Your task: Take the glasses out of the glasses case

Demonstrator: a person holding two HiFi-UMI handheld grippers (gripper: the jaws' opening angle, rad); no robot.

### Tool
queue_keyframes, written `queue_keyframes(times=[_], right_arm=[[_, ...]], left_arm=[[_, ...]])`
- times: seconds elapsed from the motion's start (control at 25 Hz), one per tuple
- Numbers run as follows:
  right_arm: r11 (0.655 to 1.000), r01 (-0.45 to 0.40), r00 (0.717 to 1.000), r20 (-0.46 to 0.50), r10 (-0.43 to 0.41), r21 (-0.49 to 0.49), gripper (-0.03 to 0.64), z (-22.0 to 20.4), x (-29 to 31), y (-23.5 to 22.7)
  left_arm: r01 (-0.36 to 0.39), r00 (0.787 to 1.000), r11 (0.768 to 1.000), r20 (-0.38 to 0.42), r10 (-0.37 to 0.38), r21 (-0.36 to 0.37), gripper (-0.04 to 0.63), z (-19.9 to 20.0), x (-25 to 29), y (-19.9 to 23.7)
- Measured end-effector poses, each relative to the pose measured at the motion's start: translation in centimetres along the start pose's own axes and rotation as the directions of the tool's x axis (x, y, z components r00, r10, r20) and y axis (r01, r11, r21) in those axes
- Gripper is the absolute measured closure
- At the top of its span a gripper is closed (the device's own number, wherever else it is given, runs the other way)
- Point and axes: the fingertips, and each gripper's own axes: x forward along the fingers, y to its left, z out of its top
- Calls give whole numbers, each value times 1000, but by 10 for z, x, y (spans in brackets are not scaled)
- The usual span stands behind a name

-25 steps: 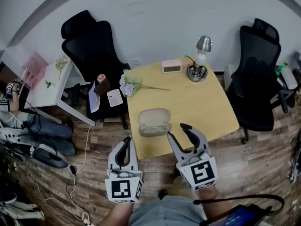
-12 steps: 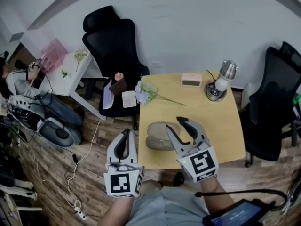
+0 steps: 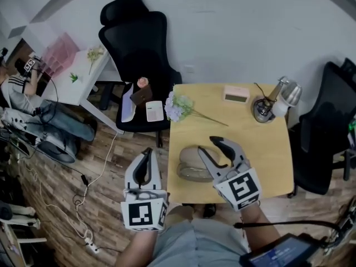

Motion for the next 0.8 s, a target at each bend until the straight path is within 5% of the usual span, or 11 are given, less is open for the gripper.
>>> queue_keyframes(times=[0.4, 0.8], right_arm=[[996, -72, 980, -182, 81, 53, 464, -77, 16, 12], [971, -213, 907, -346, 239, 111, 503, -156, 18, 57]], left_arm=[[38, 992, 998, -120, -44, -54, 589, -52, 29, 11], [40, 976, 997, -213, -53, -67, 589, -95, 34, 23]])
